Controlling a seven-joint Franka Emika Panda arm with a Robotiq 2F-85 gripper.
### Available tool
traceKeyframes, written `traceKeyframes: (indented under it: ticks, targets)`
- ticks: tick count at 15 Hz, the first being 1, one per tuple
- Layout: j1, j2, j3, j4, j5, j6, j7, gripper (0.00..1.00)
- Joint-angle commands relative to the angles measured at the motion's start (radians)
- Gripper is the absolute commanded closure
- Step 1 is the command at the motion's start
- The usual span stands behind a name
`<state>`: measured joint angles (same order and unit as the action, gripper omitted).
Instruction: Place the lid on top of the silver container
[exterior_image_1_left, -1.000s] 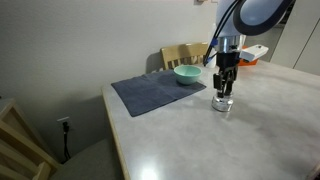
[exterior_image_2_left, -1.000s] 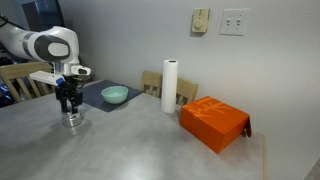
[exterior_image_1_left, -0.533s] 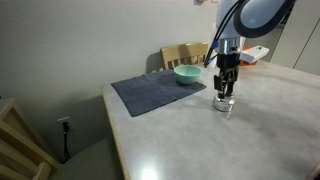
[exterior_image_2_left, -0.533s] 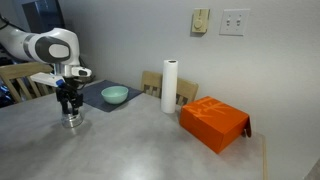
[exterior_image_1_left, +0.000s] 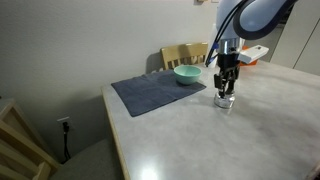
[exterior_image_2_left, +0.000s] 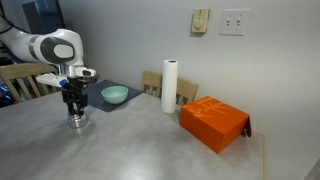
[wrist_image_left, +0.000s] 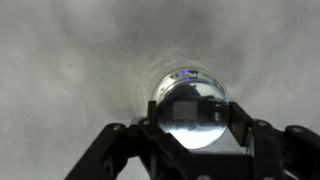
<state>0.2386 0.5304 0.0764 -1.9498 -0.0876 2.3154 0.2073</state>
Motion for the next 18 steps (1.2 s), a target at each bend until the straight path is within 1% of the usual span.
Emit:
traceKeyframes:
  ticks: [1, 2, 3, 10, 14, 18]
  targets:
    - [0.031, 0.047, -0.031, 0.009, -0.049, 0.027, 0.067, 0.06]
    - [0.039, 0.049, -0.036, 0.003, -0.066, 0.03, 0.089, 0.02]
    - [0.051, 0.045, -0.042, -0.007, -0.082, 0.036, 0.116, 0.0]
    - [0.143, -0.01, -0.089, -0.083, -0.188, 0.094, 0.311, 0.0]
    - [0.199, -0.07, -0.126, -0.13, -0.283, 0.114, 0.442, 0.0]
    - [0.219, -0.149, -0.119, -0.19, -0.383, 0.108, 0.575, 0.0]
